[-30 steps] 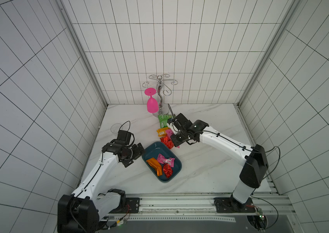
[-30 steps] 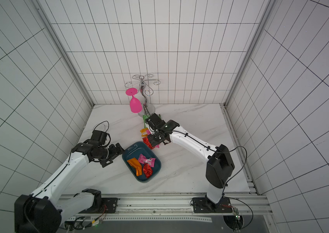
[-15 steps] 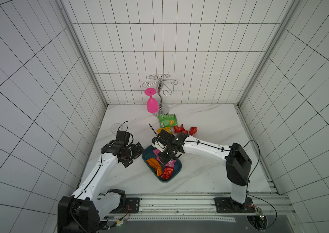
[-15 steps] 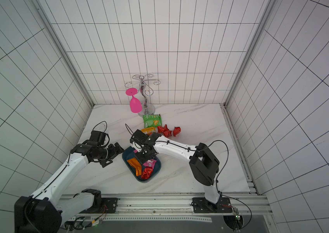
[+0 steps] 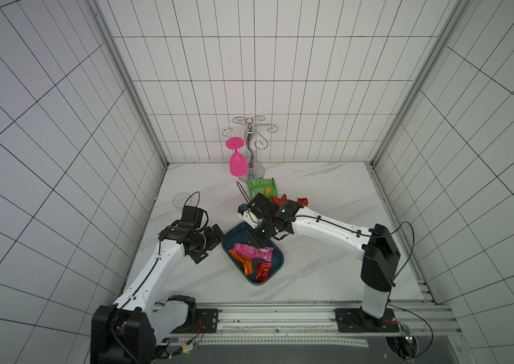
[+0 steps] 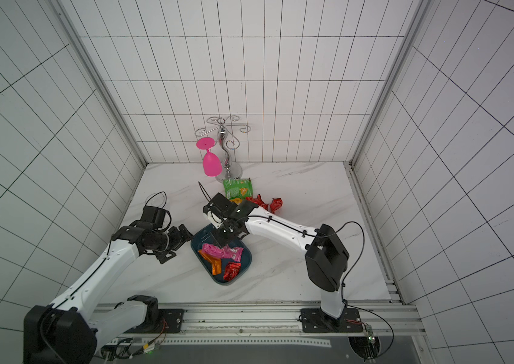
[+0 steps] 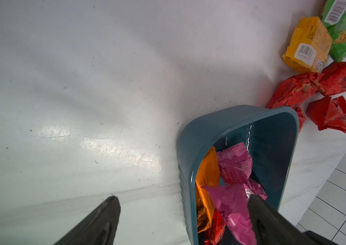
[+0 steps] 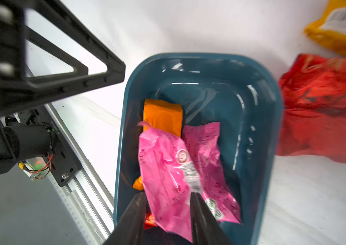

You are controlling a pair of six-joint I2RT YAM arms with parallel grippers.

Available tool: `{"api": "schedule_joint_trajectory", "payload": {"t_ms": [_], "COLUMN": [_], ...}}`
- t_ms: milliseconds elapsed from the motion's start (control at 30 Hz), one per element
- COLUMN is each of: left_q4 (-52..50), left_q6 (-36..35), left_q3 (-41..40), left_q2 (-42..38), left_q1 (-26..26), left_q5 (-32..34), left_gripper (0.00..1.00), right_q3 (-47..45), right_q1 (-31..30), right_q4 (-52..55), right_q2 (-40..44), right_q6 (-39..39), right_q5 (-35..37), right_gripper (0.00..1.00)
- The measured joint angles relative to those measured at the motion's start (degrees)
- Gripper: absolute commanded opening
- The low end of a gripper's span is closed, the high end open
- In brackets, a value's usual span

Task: Put the tea bags into the storage box
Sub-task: Place the tea bag in the storage box, then pick up the tea bag from the center of the board.

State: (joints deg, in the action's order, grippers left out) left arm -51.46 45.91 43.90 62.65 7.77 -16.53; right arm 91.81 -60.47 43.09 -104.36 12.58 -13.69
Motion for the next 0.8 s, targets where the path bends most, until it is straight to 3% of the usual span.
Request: {"api": "schedule_joint_trajectory", "payload": {"t_ms": [133, 300, 533, 800], "left_q4": [0.31, 0.59, -0.17, -2.78], "left_q6": [0.15, 0.11, -0.52, -1.62], "left_q3": [0.59, 2.93, 3.67, 3.32], "left_q2": [1.22, 4.22, 3.85, 1.86], "left_q1": [0.00, 0.00, 0.00, 0.00], "left_q5": [-0.04, -0.22, -0.70, -1.18], "left_gripper": [0.97, 0.97, 0.97, 0.97], "right_q3": [0.00, -0.44, -0.15, 4.70], "right_q1": [4.48, 9.53, 13.49, 14.01], "right_q4": [-0.26, -0.26, -0.35, 0.09], "right_q2": [4.31, 3.91, -3.61, -13.79], "right_q6": [0.31, 0.52, -0.79, -3.15], "right_q5": [2.27, 4.63, 6.84, 7.19], "right_gripper": [0.47, 0.50, 0.73, 0.77]}}
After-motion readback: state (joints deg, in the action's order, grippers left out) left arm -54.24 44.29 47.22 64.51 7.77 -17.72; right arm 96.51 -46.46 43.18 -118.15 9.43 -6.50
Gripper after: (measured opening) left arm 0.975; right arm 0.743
